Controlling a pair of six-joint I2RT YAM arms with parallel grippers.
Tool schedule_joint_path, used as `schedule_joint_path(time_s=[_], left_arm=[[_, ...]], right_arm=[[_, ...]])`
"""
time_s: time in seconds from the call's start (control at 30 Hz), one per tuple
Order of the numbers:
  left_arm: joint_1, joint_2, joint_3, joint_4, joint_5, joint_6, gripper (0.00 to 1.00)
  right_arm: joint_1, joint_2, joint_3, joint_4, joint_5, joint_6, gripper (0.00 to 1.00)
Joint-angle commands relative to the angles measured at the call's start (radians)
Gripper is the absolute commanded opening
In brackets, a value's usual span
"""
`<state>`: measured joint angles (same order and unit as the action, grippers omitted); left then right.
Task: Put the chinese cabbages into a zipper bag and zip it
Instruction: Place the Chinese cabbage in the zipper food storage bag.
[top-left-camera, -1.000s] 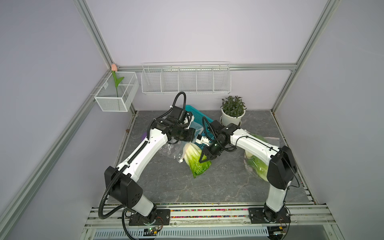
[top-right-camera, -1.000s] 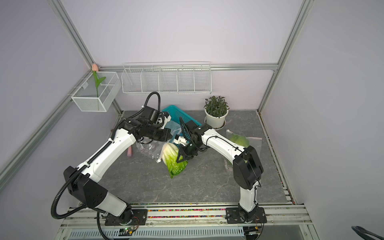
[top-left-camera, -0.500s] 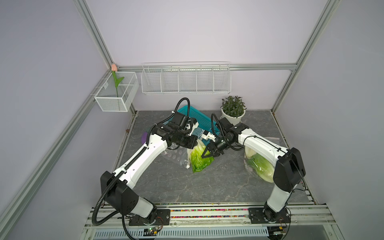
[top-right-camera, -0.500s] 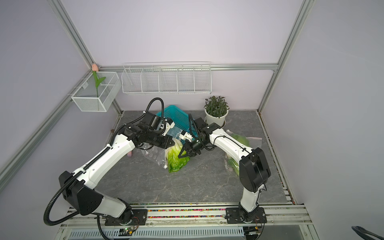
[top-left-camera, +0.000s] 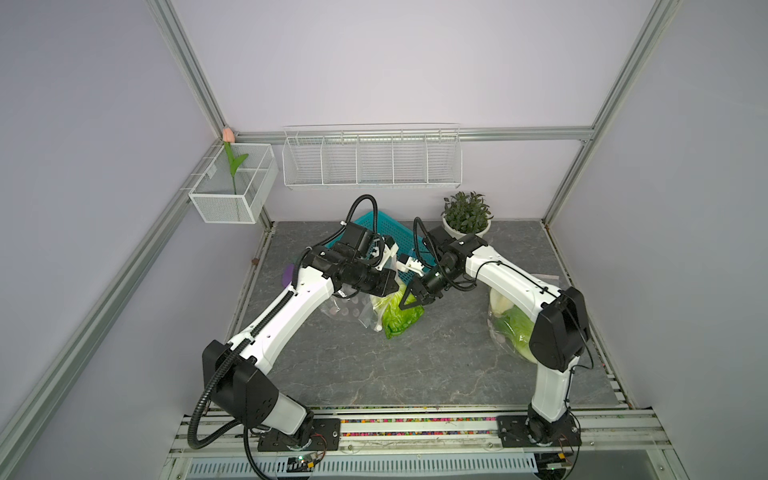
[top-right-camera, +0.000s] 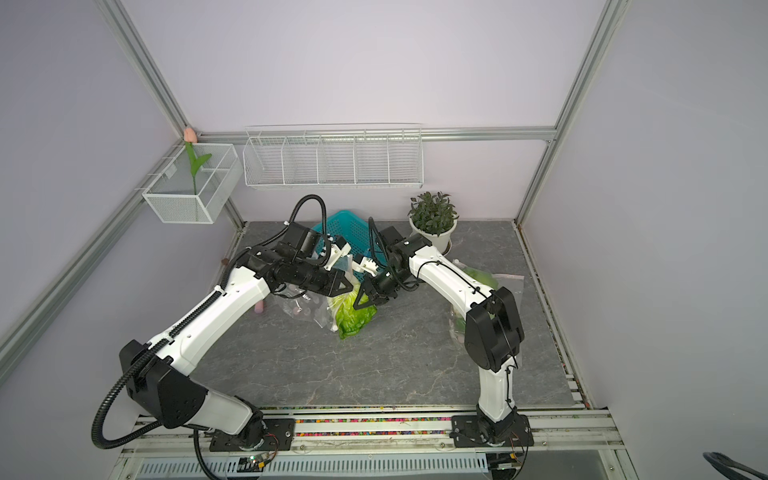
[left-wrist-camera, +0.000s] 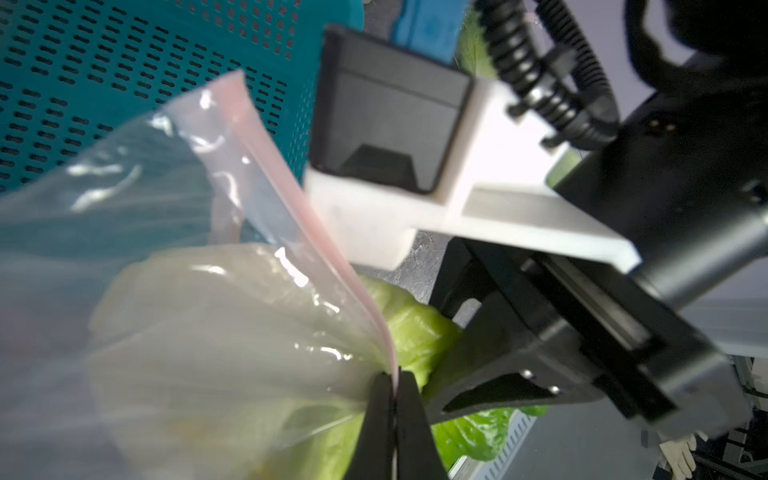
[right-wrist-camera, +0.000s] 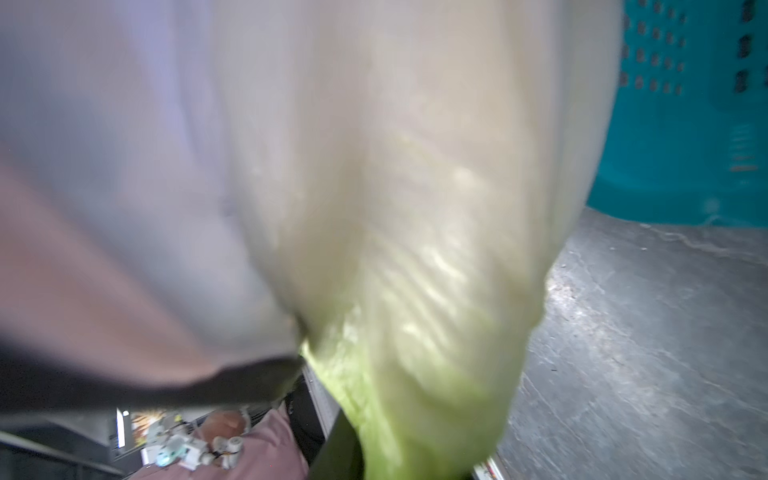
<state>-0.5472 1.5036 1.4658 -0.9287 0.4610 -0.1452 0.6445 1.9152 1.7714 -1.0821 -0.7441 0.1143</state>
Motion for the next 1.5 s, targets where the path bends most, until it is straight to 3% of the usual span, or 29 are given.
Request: schedule_joint_path(time_s=[0.0,0.13,0.27,0.43,0.53,0.6,0.7,0.8,0.93,1.07,1.27,1.33,1.47], left_arm=[[0.044,-0.003,-0.023,0.007,-0.059,-0.033,0.00],[0.054,-0.001,-0.005,0.044,-0.024,-0.073,0.00],[0.057,-0.007,0.001,0.078,0.005,-0.092,0.00],[0.059,-0.019,-0.087,0.187,0.108,-0.160,0.00],[0.079,-0.025,-0.132,0.244,0.150,-0.182,0.00],[0.100,-0.012,-0.126,0.245,0.165,-0.174,0.00],[0.168,-0.005,-0.102,0.222,0.170,-0.154,0.00],[0.228,-0.006,-0.078,0.213,0.175,-0.138,0.00],[0.185,0.042,-0.055,0.217,0.232,-0.130,0.00],[0.119,0.073,-0.085,0.240,0.264,-0.134,0.00],[0.178,0.104,-0.159,0.337,0.258,-0.209,0.00],[0.185,0.131,-0.151,0.332,0.230,-0.223,0.00],[0.184,0.162,-0.151,0.346,0.222,-0.251,0.00]], right_arm=[[0.032,-0.057,0.088,-0.113,0.126,-0.145,0.11],[0.121,0.001,0.224,-0.270,0.321,-0.276,0.09],[0.131,0.078,0.314,-0.322,0.335,-0.297,0.10],[0.056,0.207,0.547,-0.277,0.301,-0.152,0.20],[0.042,0.238,0.609,-0.233,0.258,-0.137,0.22],[0.064,0.272,0.655,-0.251,0.218,-0.204,0.18],[0.104,0.309,0.717,-0.335,0.385,-0.299,0.11],[0.107,0.301,0.666,-0.369,0.391,-0.342,0.11],[0.116,0.343,0.724,-0.364,0.381,-0.340,0.15],[0.108,0.405,0.812,-0.349,0.367,-0.288,0.27],[0.076,0.442,0.813,-0.293,0.364,-0.180,0.44],[0.073,0.445,0.798,-0.274,0.367,-0.158,0.45],[0.060,0.410,0.731,-0.206,0.398,-0.074,0.62]])
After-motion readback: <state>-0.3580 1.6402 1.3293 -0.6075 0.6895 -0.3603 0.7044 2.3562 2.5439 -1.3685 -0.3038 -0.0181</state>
